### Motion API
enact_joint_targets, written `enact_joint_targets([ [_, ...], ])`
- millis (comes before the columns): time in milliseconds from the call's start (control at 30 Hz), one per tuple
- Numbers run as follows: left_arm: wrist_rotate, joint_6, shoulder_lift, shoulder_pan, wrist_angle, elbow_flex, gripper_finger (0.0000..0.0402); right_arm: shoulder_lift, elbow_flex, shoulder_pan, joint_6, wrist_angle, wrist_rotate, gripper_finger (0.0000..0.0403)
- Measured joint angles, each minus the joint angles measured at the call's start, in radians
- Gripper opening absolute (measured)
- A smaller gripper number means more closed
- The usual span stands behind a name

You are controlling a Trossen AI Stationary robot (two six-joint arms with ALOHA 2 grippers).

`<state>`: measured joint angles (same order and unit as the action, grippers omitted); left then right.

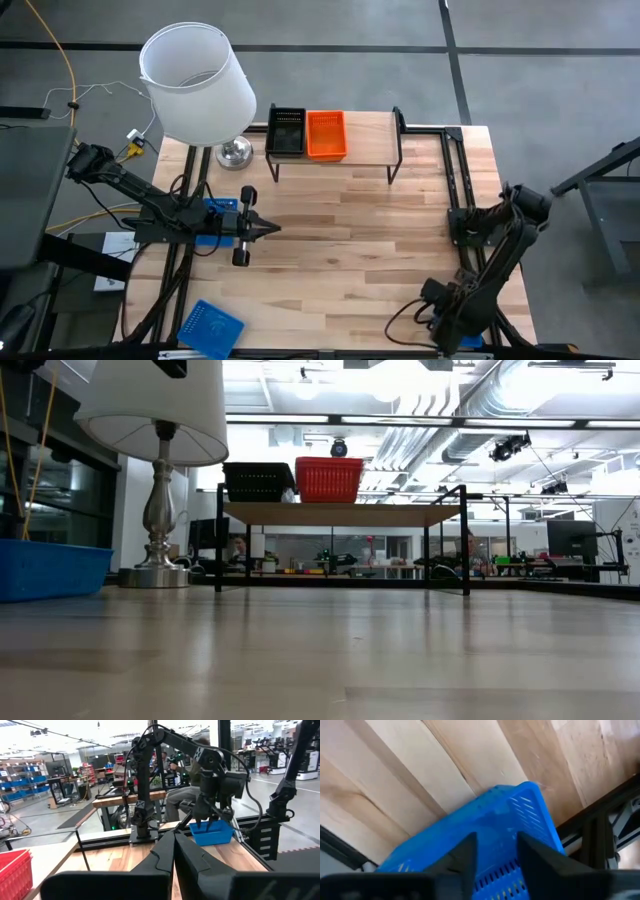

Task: Stack baskets on shelf by color
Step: Put the bottom right blue bin on the shelf

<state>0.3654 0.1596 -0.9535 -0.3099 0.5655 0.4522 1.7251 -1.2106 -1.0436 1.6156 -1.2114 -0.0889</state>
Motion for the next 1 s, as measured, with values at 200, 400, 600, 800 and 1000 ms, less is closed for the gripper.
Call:
enact_joint_targets([
  [200, 0.0, 0.0, 0.0, 0.0, 0.0, 0.0, 0.0, 0.044, 0.006, 0.0, -0.066, -0.037, -0.021, 0.0212],
  [400, -0.001, -0.037, 0.0, 0.0, -0.024, 0.0, 0.0, 0.051, 0.075, 0.0, -0.072, 0.005, -0.043, 0.0226],
  [600, 0.0, -0.044, 0.0, 0.0, -0.045, 0.0, 0.0001, 0.051, 0.143, 0.0, -0.097, 0.086, -0.04, 0.0217],
  [800, 0.0, -0.034, 0.0, 0.0, -0.045, 0.0, 0.0001, 0.051, 0.196, 0.0, -0.114, 0.155, -0.025, 0.0207],
  [1000, 0.0, -0.027, 0.0, 0.0, -0.044, 0.0, 0.0001, 0.05, 0.215, 0.01, -0.15, 0.186, -0.021, 0.0145],
])
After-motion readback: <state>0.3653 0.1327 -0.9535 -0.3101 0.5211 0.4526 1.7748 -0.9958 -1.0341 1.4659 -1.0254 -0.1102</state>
